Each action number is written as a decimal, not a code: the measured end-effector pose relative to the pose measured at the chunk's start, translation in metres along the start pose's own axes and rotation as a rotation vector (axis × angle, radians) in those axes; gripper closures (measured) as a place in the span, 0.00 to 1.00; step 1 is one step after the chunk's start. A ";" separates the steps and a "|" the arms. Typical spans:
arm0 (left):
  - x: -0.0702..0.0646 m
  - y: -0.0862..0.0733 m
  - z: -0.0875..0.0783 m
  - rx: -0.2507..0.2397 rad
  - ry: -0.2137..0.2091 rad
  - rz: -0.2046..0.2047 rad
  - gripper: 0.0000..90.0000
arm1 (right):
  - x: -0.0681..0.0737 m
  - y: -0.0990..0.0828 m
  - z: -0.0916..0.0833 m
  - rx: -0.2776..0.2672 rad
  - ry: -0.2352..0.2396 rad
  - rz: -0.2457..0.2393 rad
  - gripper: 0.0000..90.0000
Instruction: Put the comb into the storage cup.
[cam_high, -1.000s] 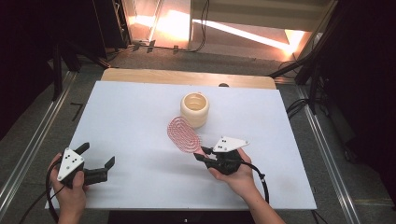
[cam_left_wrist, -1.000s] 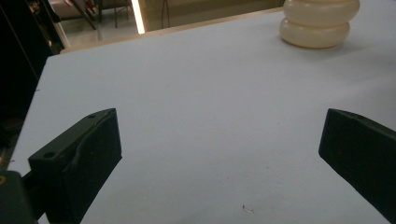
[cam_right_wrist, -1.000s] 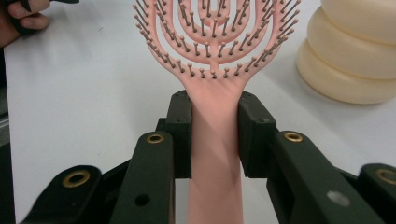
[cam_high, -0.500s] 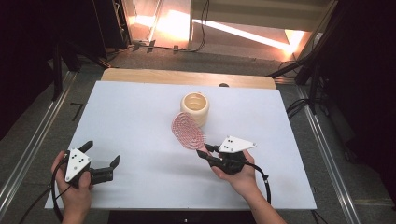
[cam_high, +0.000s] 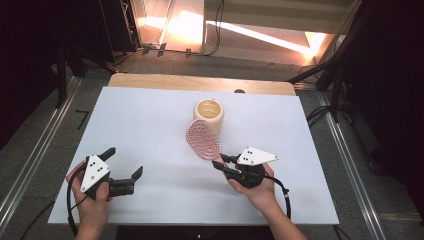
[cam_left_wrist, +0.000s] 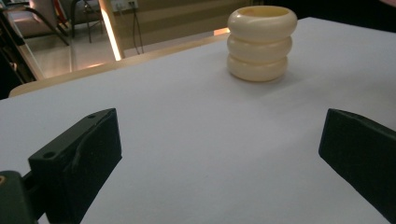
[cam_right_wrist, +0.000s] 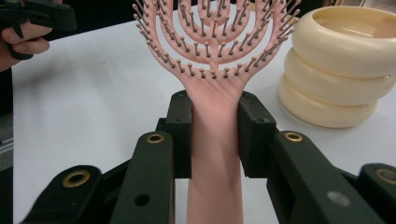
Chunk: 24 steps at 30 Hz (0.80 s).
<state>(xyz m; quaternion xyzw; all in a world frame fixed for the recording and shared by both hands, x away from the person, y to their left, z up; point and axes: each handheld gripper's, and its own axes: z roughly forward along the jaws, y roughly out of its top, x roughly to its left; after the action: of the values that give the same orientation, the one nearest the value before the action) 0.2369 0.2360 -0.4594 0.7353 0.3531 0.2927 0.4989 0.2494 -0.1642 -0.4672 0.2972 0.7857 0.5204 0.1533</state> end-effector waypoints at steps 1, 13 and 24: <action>-0.001 0.003 0.001 -0.003 -0.005 -0.005 0.00 | 0.001 0.000 0.000 -0.005 -0.004 -0.003 0.76; -0.019 0.039 0.012 -0.055 -0.093 0.005 0.00 | 0.003 -0.001 -0.001 -0.033 -0.014 -0.010 0.76; -0.034 0.053 0.029 -0.068 -0.156 0.000 0.00 | 0.004 -0.002 -0.004 -0.046 -0.023 -0.015 0.76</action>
<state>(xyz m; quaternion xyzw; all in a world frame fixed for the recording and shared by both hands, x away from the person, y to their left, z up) 0.2515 0.1801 -0.4221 0.7384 0.3030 0.2465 0.5497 0.2439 -0.1654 -0.4670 0.2938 0.7740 0.5336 0.1727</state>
